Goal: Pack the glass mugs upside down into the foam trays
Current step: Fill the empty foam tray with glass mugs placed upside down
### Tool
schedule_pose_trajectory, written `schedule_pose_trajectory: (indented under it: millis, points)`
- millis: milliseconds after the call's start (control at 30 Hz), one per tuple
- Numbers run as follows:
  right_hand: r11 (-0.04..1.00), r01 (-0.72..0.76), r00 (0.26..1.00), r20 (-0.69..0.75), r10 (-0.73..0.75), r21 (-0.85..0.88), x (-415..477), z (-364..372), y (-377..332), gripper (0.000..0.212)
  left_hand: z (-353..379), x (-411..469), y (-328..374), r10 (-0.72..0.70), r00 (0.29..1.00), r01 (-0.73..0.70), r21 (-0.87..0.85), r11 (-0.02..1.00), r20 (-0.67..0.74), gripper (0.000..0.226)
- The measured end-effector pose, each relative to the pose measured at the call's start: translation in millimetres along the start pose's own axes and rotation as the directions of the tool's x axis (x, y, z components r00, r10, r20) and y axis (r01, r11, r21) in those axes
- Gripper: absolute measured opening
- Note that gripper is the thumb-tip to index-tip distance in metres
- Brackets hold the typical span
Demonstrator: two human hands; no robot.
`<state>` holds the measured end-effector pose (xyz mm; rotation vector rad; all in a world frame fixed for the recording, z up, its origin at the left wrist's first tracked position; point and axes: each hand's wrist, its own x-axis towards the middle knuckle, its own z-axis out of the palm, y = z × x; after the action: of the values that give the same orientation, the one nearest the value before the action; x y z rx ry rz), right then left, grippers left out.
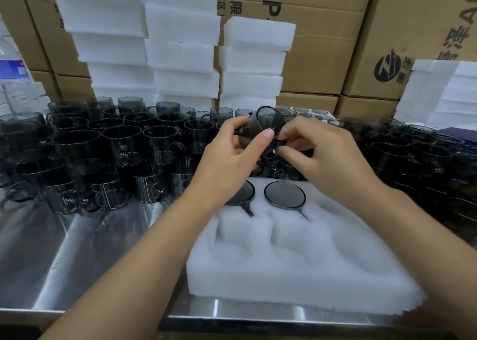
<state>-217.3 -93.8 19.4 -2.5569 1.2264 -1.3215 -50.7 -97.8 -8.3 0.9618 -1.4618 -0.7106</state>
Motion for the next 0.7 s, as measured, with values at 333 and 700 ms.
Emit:
schedule_pose_trajectory:
  millis: [333,700]
  points:
    - [0.961,-0.137,0.99,-0.001,0.142,0.24,-14,10,6,0.078,-2,1,0,-0.078,0.993,0.087,-0.11,0.99,0.088,0.029]
    - [0.977,-0.039,0.999,-0.001,0.04,0.209,-18,7,-2,0.067,-5,0,0,-0.014,0.978,0.063,-0.235,0.97,0.206,0.025]
